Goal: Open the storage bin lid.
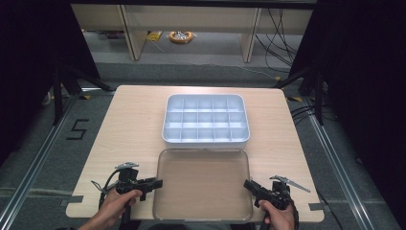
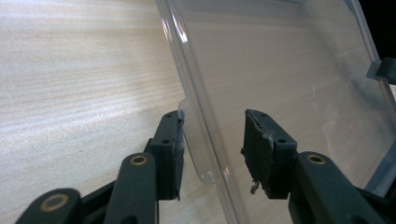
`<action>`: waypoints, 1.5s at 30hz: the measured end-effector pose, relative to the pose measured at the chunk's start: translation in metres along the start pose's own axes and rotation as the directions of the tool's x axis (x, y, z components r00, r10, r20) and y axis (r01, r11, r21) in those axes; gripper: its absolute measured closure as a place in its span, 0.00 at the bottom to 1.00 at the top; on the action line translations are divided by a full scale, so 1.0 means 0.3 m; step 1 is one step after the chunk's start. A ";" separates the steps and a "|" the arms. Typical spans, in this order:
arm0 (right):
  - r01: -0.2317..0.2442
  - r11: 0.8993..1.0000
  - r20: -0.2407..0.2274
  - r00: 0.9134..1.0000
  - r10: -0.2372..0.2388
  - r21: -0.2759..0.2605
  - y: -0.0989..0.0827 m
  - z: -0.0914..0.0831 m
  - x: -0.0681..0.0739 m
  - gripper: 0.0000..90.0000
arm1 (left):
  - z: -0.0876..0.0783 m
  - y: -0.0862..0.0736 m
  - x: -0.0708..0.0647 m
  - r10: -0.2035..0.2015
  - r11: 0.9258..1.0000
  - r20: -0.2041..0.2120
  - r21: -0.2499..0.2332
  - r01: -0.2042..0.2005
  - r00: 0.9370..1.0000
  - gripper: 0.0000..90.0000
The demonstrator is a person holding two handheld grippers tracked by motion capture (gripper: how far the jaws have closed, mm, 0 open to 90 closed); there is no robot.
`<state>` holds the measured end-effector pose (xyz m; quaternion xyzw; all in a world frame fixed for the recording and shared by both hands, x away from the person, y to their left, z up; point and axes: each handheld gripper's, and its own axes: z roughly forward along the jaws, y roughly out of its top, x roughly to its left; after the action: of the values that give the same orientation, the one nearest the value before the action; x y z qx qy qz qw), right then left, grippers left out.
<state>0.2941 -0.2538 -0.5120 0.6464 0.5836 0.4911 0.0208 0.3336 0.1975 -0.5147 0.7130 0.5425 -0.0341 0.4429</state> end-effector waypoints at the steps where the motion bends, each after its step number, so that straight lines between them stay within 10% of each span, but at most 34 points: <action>1: -0.012 1.000 0.014 1.000 0.012 0.008 -0.002 0.004 0.000 0.74 | 0.001 0.000 0.002 0.003 1.000 0.001 0.005 -0.003 1.000 0.64; 16: -0.041 0.998 0.032 0.999 0.039 0.046 -0.006 0.022 -0.003 0.69 | 0.011 -0.004 -0.009 0.047 0.999 -0.016 0.015 -0.047 0.999 0.60; 17: 0.043 0.998 0.031 0.999 -0.044 0.045 -0.001 0.025 -0.023 0.68 | 0.012 -0.005 -0.011 0.052 0.999 -0.017 0.016 -0.051 0.999 0.58; 19: -0.041 0.998 0.057 0.998 0.038 0.050 -0.001 0.029 -0.006 0.67 | 0.012 -0.006 -0.016 0.069 0.997 -0.028 0.018 -0.069 0.997 0.57; 26: 0.035 0.999 0.059 0.998 -0.032 -0.036 0.021 0.014 -0.010 0.57 | -0.015 0.009 -0.015 0.102 0.994 -0.063 -0.027 -0.103 0.993 0.50; 35: 0.007 1.000 0.019 1.000 -0.006 -0.027 0.022 0.011 0.000 0.53 | -0.024 0.009 -0.008 0.097 0.995 -0.041 -0.030 -0.098 0.994 0.47; 45: 0.100 0.994 0.034 0.995 -0.098 -0.051 0.037 0.004 0.001 0.43 | -0.027 0.022 -0.008 0.088 0.995 -0.021 -0.049 -0.089 0.996 0.40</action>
<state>0.3029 -0.2565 -0.5058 0.6234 0.6015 0.4944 0.0714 0.3343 0.2009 -0.5045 0.7255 0.5151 0.0056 0.4564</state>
